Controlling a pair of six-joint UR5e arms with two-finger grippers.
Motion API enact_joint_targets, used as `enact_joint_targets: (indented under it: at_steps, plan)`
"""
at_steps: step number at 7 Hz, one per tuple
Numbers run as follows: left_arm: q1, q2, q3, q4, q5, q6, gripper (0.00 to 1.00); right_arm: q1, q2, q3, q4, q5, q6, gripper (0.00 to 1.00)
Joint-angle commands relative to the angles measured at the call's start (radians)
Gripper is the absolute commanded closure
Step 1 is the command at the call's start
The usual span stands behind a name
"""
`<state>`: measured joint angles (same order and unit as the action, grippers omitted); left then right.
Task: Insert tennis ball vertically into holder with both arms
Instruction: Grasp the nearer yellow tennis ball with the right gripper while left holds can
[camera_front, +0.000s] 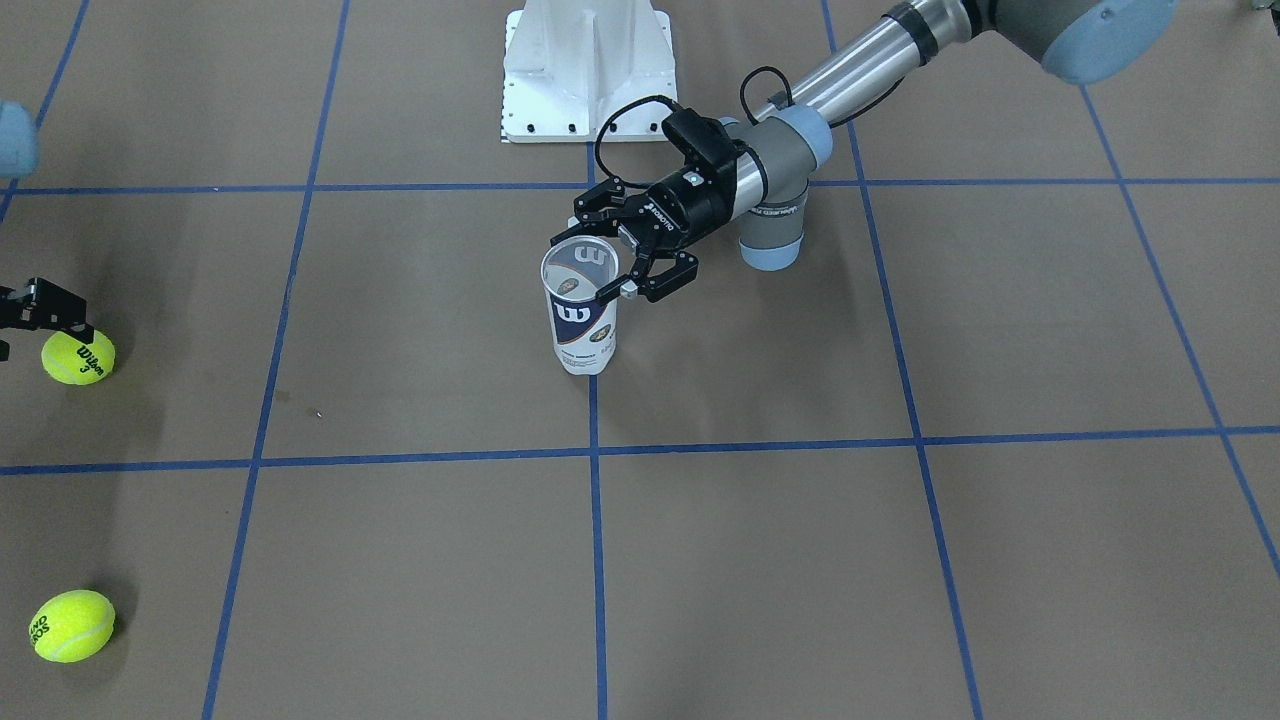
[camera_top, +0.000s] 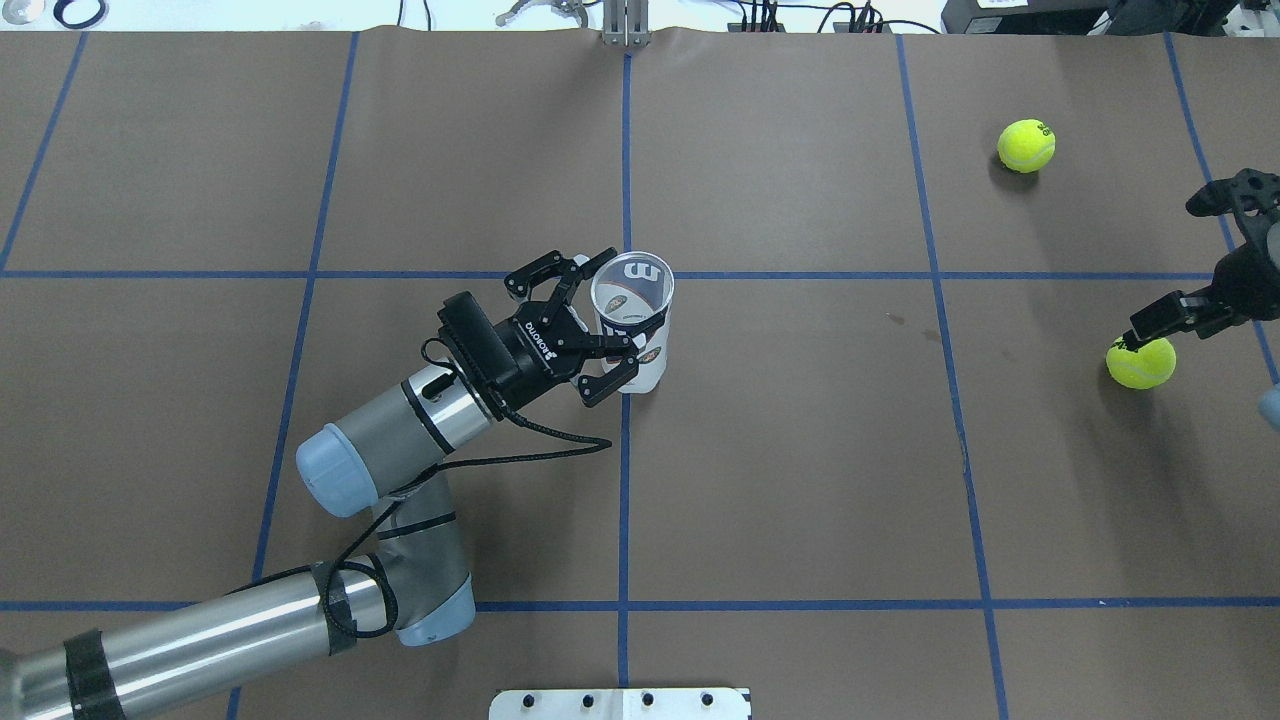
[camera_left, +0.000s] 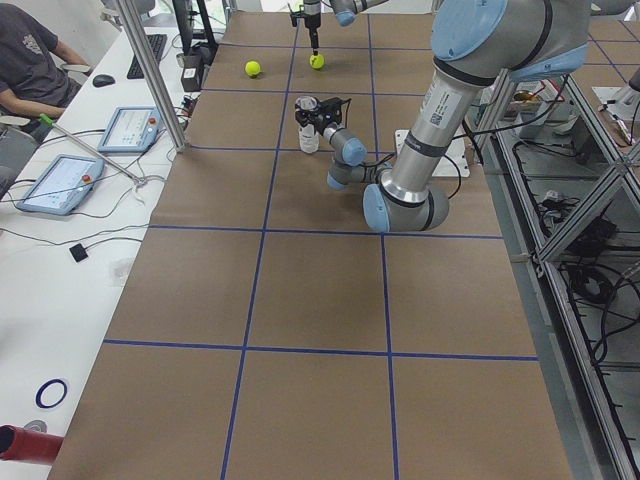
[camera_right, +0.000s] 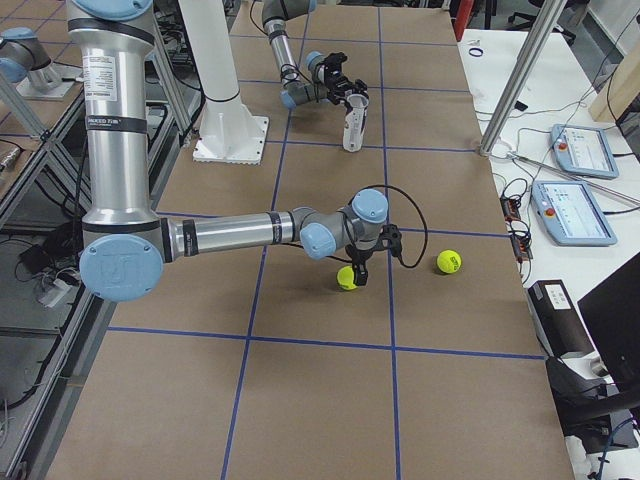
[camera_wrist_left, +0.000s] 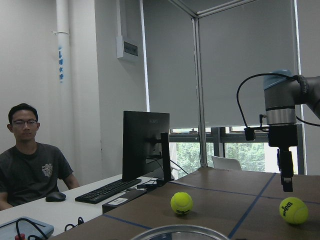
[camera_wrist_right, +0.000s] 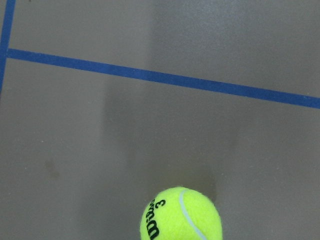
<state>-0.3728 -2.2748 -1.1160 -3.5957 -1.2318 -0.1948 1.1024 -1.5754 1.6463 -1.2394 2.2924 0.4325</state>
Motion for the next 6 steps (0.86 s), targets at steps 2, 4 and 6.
enact_joint_targets:
  at_steps: [2, 4, 6]
  plan:
    - [0.0, 0.0, -0.001, 0.0, 0.0, 0.0, 0.27, -0.039, 0.0, -0.025, 0.0, -0.036, 0.002, 0.01]
    - [0.0, 0.0, -0.001, 0.0, 0.0, 0.0, 0.27, -0.05, 0.032, -0.055, 0.0, -0.037, 0.003, 0.02]
    - [0.0, 0.0, -0.001, 0.0, 0.0, 0.0, 0.27, -0.05, 0.035, -0.068, -0.002, -0.036, 0.005, 0.54]
